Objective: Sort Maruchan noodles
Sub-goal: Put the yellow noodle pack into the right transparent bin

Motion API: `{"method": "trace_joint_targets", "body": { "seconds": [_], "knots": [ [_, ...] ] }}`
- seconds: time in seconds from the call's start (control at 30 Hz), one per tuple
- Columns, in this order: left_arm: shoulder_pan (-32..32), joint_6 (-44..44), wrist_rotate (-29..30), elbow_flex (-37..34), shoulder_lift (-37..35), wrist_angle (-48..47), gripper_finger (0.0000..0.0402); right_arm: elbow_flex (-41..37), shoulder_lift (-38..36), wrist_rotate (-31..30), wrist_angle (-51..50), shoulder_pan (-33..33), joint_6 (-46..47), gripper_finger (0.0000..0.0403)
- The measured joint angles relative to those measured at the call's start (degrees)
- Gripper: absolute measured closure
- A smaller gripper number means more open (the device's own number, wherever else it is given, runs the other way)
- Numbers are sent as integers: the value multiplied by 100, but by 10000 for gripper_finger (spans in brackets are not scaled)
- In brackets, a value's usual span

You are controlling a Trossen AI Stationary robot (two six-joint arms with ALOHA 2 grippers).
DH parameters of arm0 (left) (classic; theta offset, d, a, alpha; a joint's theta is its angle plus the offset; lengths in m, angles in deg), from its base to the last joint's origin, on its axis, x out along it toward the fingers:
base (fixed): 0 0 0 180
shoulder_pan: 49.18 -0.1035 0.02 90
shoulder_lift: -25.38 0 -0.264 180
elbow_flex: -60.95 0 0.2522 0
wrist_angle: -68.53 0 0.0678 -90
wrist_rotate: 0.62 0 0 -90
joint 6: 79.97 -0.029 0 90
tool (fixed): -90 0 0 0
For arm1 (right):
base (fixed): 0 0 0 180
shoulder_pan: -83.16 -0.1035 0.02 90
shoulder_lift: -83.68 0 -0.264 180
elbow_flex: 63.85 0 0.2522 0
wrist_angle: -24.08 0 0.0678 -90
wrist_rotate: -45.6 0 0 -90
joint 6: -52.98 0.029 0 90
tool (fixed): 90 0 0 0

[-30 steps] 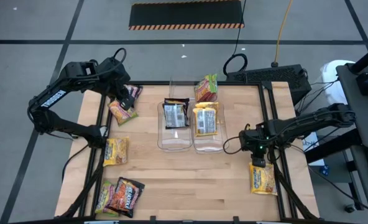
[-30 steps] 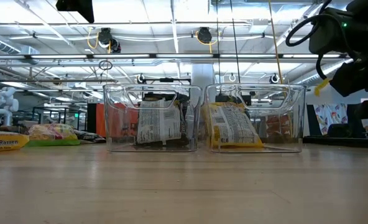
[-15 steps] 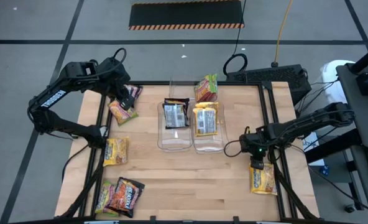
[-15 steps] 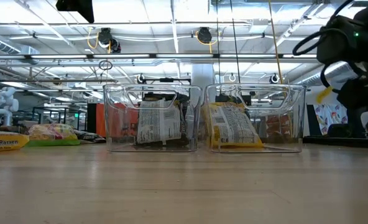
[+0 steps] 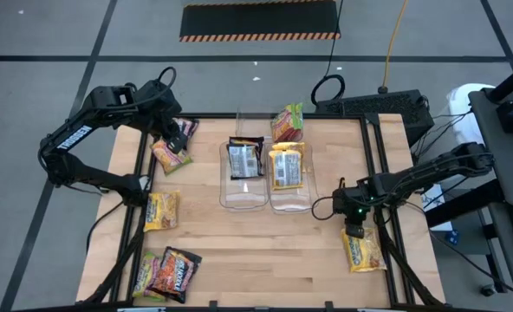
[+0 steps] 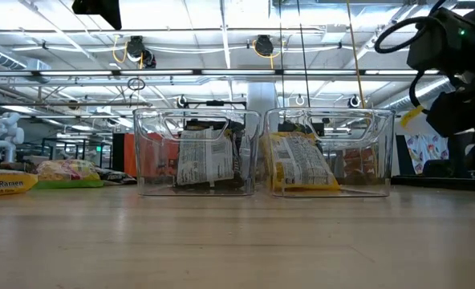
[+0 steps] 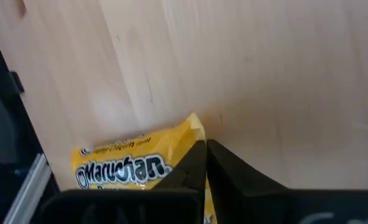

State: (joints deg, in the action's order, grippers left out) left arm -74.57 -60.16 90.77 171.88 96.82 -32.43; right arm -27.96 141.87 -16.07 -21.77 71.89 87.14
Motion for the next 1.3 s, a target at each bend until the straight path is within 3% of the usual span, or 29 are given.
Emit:
{"method": "trace_joint_targets", "body": {
  "seconds": [0.3, 0.6, 0.8, 1.0, 1.3],
  "knots": [
    [0, -2, 2, 0, 2, 0, 394, 6, -7, -263, 448, -2, 503, 403],
    [0, -5, 2, 0, 0, 0, 394, 430, -20, -1516, 251, -11, 912, 403],
    [2, -9, 3, 0, 0, 0, 394, 848, -20, -1999, -410, -15, 1037, 403],
    [2, -66, 4, 0, 0, 2, 394, 1301, -22, -2977, -1249, -17, 1426, 403],
    [2, -70, 6, 0, 0, 4, 394, 1914, -20, -3569, -2364, -26, 1489, 403]
  ]
}}
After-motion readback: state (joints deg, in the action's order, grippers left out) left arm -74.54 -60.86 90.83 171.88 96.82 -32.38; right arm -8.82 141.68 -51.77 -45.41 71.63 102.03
